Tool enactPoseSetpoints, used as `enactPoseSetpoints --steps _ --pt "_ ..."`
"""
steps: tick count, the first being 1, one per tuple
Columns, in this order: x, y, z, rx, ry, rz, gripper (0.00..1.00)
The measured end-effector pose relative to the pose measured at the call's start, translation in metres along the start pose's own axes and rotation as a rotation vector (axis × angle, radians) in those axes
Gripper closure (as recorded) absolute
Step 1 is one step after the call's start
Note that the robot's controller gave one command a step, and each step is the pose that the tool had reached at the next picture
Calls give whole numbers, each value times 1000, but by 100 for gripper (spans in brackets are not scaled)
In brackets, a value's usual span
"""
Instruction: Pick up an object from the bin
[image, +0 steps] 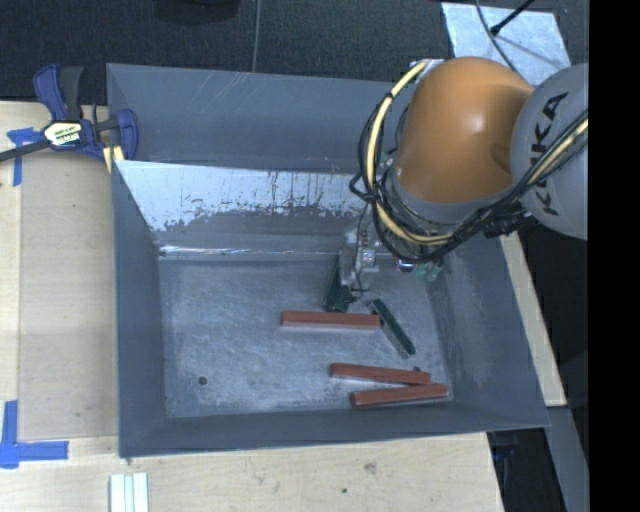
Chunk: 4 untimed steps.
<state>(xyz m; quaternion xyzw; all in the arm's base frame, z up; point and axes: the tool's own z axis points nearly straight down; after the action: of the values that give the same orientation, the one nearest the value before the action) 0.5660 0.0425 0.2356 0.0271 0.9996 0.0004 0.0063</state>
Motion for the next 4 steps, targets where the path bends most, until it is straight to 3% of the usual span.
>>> enactPoseSetpoints --steps 1,2,3,4 --pt "2 0 5 0 9 1 0" --pt "22 -65 133 2 10 46 0" --pt "19 -8 163 1 6 -219 0" --pt "16 -5 161 -3 -9 -218 100"
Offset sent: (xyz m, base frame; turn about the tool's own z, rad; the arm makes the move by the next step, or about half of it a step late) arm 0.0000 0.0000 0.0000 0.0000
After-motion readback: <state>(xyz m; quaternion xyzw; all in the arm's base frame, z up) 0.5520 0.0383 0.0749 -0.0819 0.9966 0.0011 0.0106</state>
